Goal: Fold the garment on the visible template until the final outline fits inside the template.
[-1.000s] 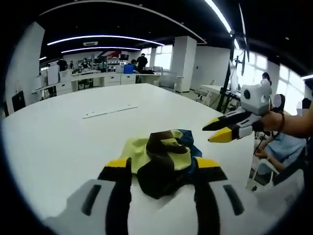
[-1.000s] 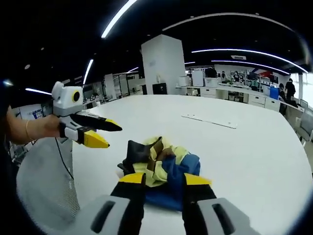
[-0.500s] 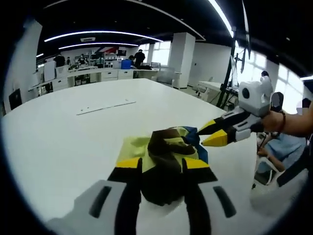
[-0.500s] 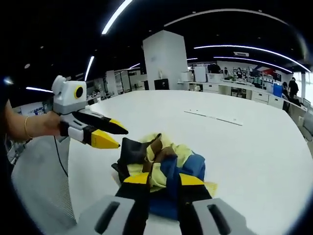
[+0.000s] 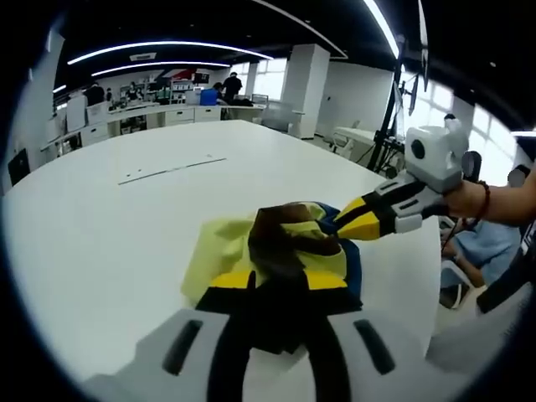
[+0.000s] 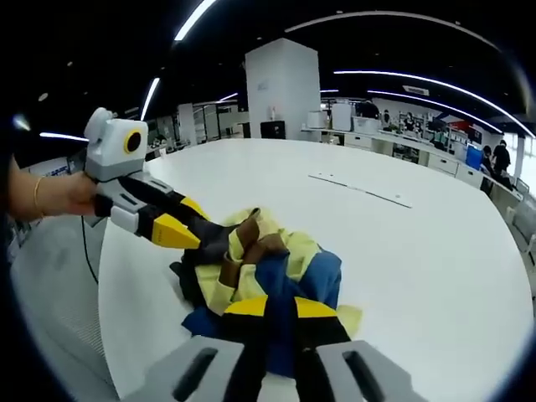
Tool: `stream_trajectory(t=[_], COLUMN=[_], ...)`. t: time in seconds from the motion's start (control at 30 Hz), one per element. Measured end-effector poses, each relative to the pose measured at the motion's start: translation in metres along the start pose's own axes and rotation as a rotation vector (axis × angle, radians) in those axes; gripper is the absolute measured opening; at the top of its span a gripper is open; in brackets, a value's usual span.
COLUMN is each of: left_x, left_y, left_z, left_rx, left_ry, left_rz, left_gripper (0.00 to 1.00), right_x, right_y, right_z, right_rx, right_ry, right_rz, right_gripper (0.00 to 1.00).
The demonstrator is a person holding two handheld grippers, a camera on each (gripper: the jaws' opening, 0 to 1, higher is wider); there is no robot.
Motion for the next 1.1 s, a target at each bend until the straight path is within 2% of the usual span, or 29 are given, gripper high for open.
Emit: stream_trajectory(t=[0.1,0.27,0.33,0.53,0.67,0.97,1.1], left_x=[0.000,-0.003,-0.005,-0.013,-0.023,-0.046,-0.056], left_y=[0.004,0.008,0.009,0.011,0.007,-0.009,-0.020], left_z=[-0.003,-0.004,-0.004,-0.001,0.002,0.009,0.013], left_rx=[-0.001,-0.012,-0.010,0.013,0.010,-0.010,-0.009], left_ry=[0.015,0.006,0.005,-0.026,-0.051,-0.084,-0.105], left_rz=[-0.004,-0.014,-0.020,-0.004,-0.021,-0.068,-0.088], left_gripper=[0.13,0.09,0.00,0.00,0.00,0.00,0.00], right_x=[0.000,0.000,-0.002,-0.012,-0.019,-0.038,-0.049], right_y=[0.002,0.003,0.002,-0.001,-0.004,-0.014,-0.025], right_z=[0.001,0.000,0.000,-0.002,-0.007,-0.026,-0.033], right_rx=[0.006,0.028,0.029,0.003,-0.002,0.054,0.067], right_ry=[-0.018,-0.024,-0.025,0.000,0.027,0.093,0.105], right_rz=[0.005,0.004,0.000,-0.022,-0.040,-0.097,-0.133], right_gripper=[0.00,0.00,0.00,0.00,0.00,0.00,0.00])
Point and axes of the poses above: the point that each gripper's makers call its tool centre point, and the gripper's own axes: x roughly forward along the fingers, z roughly to its left, y roughly out of its underside, the point moved 5 cm from there along -x, roughly backward along the fingers, and after that the axes turned 13 degrees about z, right-handed, at the moved point
